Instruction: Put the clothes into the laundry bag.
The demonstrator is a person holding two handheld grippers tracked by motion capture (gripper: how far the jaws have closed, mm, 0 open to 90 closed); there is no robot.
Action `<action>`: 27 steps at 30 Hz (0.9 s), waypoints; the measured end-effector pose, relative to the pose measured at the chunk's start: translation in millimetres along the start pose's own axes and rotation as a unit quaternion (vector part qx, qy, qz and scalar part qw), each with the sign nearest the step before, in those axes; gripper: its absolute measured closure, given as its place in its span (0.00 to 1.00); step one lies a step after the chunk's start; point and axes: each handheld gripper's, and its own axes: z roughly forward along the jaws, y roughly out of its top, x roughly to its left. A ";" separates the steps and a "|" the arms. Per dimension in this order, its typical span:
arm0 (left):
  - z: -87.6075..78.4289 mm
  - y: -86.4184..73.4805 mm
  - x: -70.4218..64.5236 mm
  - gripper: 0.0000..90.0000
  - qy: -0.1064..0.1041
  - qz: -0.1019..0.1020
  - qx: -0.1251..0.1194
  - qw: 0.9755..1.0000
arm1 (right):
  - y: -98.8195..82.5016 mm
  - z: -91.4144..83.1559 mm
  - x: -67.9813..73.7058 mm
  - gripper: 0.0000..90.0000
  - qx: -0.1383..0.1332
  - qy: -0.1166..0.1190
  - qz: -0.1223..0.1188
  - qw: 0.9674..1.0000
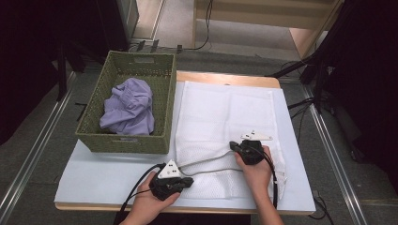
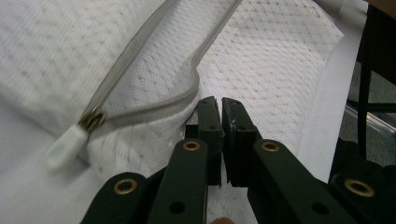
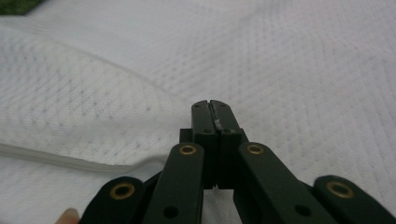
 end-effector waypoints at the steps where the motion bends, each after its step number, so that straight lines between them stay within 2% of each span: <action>1: 0.0 0.1 -0.1 0.97 0.001 -0.001 0.000 1.000 | -0.6 2.1 -2.2 1.00 0.000 -0.002 0.000 1.000; 2: -0.1 0.1 0.1 0.97 0.000 -0.001 0.000 1.000 | -0.4 2.1 -3.4 0.99 0.000 -0.001 0.005 1.000; 4: 0.0 0.1 0.3 0.97 -0.001 -0.002 0.000 1.000 | 0.4 0.4 -3.8 0.84 0.000 -0.016 -0.001 1.000; 5: 0.0 0.1 0.3 0.97 -0.001 -0.002 0.000 1.000 | 0.4 -1.2 -4.2 0.80 -0.003 -0.016 -0.001 1.000; 7: 0.0 0.2 0.3 0.97 -0.001 -0.002 0.000 1.000 | 0.1 -9.2 -4.7 0.73 -0.022 0.001 0.005 1.000; 10: 0.2 0.3 0.8 0.97 -0.003 -0.004 -0.001 1.000 | -1.6 -27.3 -3.2 0.72 -0.048 0.014 0.009 0.999; 14: 0.5 0.2 0.9 0.97 -0.004 -0.006 -0.002 1.000 | -10.2 -46.7 5.3 0.69 -0.073 0.023 0.000 0.997; 17: 0.5 0.2 0.7 0.97 -0.004 -0.006 -0.002 1.000 | -19.8 -59.0 10.5 0.68 -0.093 0.024 -0.003 0.995; 18: 0.4 0.3 0.6 0.97 -0.003 -0.006 -0.001 1.000 | -23.3 -63.6 12.1 0.68 -0.100 0.015 -0.001 0.995; 20: 0.5 0.2 0.8 0.97 -0.004 -0.006 -0.002 1.000 | -28.1 -72.1 15.2 0.73 -0.107 0.012 -0.006 0.994; 21: 0.4 0.2 0.7 0.97 -0.004 -0.006 -0.002 1.000 | -29.9 -75.8 16.5 0.79 -0.111 0.016 -0.011 0.994; 23: 0.3 0.3 0.6 0.97 -0.003 -0.005 -0.001 1.000 | -32.4 -78.1 18.5 0.87 -0.099 0.037 -0.018 0.994; 24: 0.5 0.2 0.7 0.97 -0.004 -0.006 -0.002 1.000 | -33.7 -74.9 19.8 0.90 -0.084 0.045 -0.026 0.995; 25: 0.5 0.2 0.8 0.97 -0.005 -0.007 -0.002 1.000 | -34.7 -72.1 20.4 0.90 -0.076 0.046 -0.031 0.996; 27: 0.5 0.2 0.8 0.97 -0.005 -0.006 -0.002 1.000 | -37.7 -62.8 21.3 0.81 -0.057 0.045 -0.036 0.997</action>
